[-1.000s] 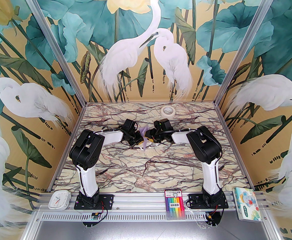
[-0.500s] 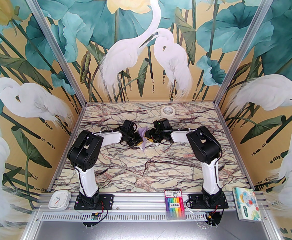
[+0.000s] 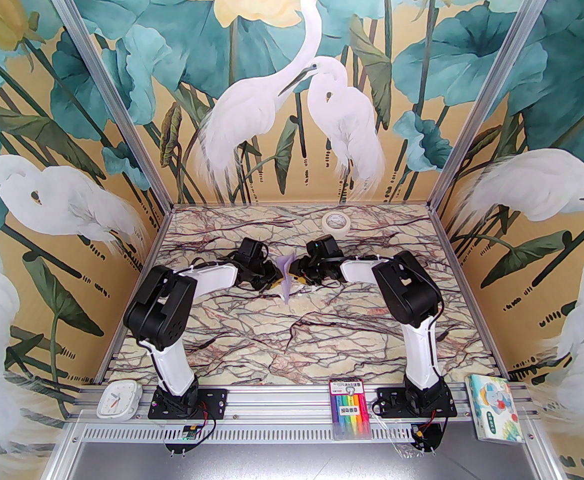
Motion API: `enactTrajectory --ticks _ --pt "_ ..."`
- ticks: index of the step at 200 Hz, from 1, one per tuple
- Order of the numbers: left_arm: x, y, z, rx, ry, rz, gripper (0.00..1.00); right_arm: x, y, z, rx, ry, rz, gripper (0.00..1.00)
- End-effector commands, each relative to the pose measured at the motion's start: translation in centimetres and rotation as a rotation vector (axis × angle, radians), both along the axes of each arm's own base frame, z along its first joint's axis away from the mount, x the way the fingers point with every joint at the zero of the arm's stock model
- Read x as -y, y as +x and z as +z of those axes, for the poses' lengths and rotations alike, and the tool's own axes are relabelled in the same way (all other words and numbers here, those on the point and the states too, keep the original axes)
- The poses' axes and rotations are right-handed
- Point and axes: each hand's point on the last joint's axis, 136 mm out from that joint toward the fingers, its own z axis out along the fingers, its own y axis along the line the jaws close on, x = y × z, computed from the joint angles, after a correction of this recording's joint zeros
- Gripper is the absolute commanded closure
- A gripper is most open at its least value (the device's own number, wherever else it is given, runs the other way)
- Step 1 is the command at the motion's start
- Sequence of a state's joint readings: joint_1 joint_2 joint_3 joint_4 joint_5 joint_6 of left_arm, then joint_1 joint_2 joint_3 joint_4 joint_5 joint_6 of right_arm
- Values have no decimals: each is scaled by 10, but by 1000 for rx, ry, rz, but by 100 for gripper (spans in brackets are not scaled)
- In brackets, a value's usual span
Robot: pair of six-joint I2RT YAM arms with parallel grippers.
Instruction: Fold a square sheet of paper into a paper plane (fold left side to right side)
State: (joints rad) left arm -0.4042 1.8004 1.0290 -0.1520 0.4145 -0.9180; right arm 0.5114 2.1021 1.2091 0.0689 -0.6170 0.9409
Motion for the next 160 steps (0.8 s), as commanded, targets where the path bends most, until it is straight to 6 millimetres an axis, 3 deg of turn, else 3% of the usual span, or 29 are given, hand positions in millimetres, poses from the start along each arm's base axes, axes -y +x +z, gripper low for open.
enactTrajectory --ticks 1,19,65,160 --pt "5 15 34 136 -65 -22 77 13 -6 -37 -49 -107 -20 60" --pt "8 18 37 164 -86 -32 76 13 -6 -36 -50 -105 -20 60" --pt "16 16 21 130 -113 -66 78 13 -6 -36 -50 -104 -20 60" --pt "7 8 5 175 -61 -86 79 11 -6 -35 -53 -99 -19 60"
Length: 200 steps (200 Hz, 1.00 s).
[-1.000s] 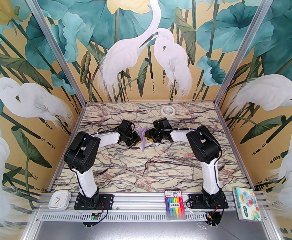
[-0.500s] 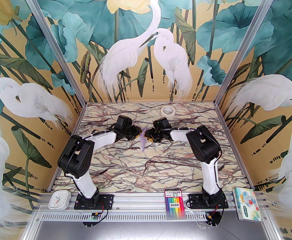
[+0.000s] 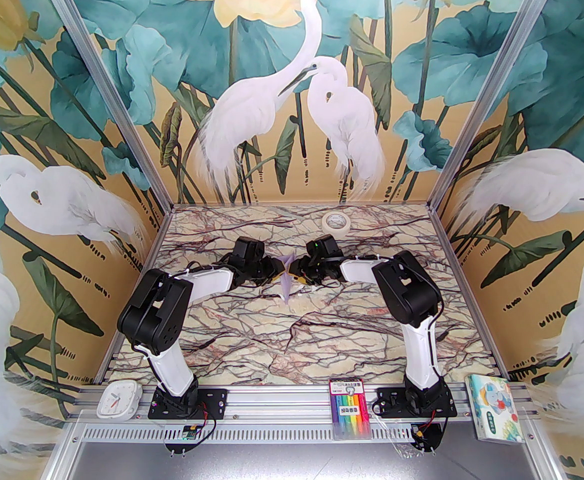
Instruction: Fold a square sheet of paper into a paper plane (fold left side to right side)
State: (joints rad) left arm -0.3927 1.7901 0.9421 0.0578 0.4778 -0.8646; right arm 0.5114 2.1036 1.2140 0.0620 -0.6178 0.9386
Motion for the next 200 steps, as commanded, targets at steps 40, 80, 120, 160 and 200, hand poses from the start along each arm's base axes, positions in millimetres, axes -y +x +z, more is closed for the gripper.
enactTrajectory --ticks 40,80,120,160,200 --pt "2 7 -4 52 8 -14 79 12 -6 -36 -52 -97 -20 60" --pt "4 11 -7 48 9 -17 80 11 -6 -35 -50 -96 -19 60" --pt "6 17 -6 58 15 -21 84 11 -7 -36 -53 -98 -17 60" --pt "8 20 -4 63 11 -26 86 12 -7 -36 -54 -99 -18 60" --pt "6 20 -7 58 27 -25 94 11 -5 -31 -38 -94 -19 59"
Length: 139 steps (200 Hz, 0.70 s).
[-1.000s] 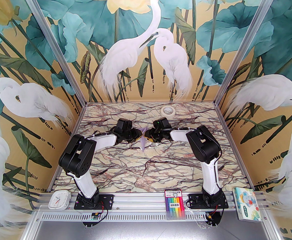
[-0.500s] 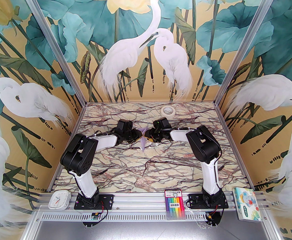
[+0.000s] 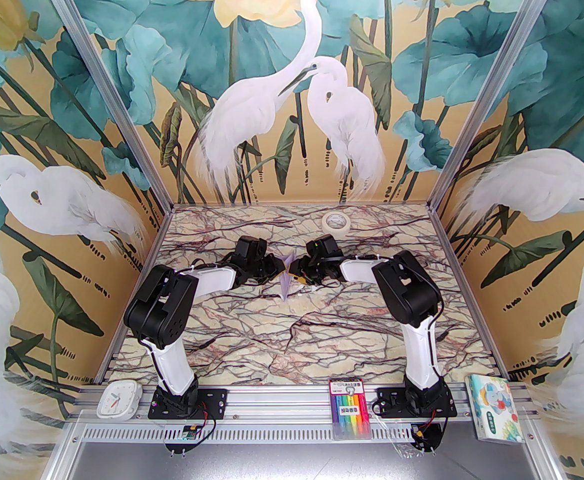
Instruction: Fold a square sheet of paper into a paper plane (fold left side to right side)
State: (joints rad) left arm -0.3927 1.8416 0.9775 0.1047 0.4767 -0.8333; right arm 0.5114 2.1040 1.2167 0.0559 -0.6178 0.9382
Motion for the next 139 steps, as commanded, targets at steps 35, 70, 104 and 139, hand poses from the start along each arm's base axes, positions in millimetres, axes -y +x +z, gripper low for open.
enactTrajectory --ticks 35,70,104,139 --pt "1 5 -8 9 32 -15 97 11 -3 -5 59 -46 -27 56" --pt "2 7 -10 12 32 -23 97 10 -17 10 98 9 10 58" --pt "2 8 -12 13 44 -30 97 6 -33 21 115 83 30 74" --pt "-1 10 -16 15 53 -33 96 -5 -46 30 137 128 65 81"
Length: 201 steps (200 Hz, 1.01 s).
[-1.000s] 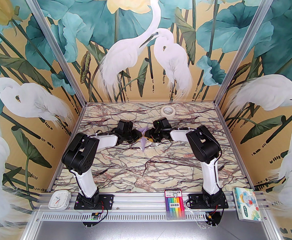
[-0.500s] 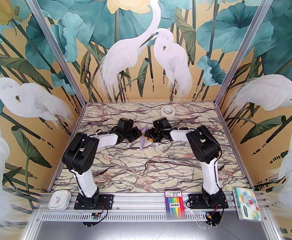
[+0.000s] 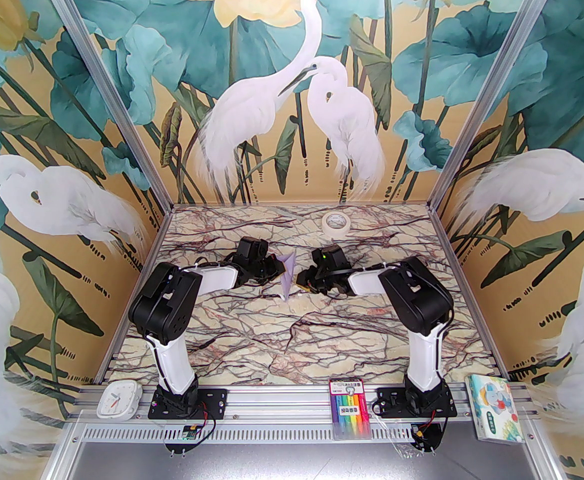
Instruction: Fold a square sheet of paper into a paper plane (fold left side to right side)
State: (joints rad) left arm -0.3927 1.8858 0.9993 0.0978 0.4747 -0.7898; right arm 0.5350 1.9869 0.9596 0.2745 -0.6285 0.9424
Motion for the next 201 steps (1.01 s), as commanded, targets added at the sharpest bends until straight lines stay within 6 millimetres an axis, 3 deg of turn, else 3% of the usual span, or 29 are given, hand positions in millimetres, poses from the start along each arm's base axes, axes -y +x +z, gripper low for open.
enactTrajectory --ticks 1,66,201 --pt "-2 7 -3 13 22 -8 96 -15 -4 29 75 82 37 81" --pt "-2 10 -9 7 24 -16 96 -30 -16 24 58 105 81 81" --pt "-3 12 -13 4 19 -22 96 -26 -24 19 48 136 80 79"
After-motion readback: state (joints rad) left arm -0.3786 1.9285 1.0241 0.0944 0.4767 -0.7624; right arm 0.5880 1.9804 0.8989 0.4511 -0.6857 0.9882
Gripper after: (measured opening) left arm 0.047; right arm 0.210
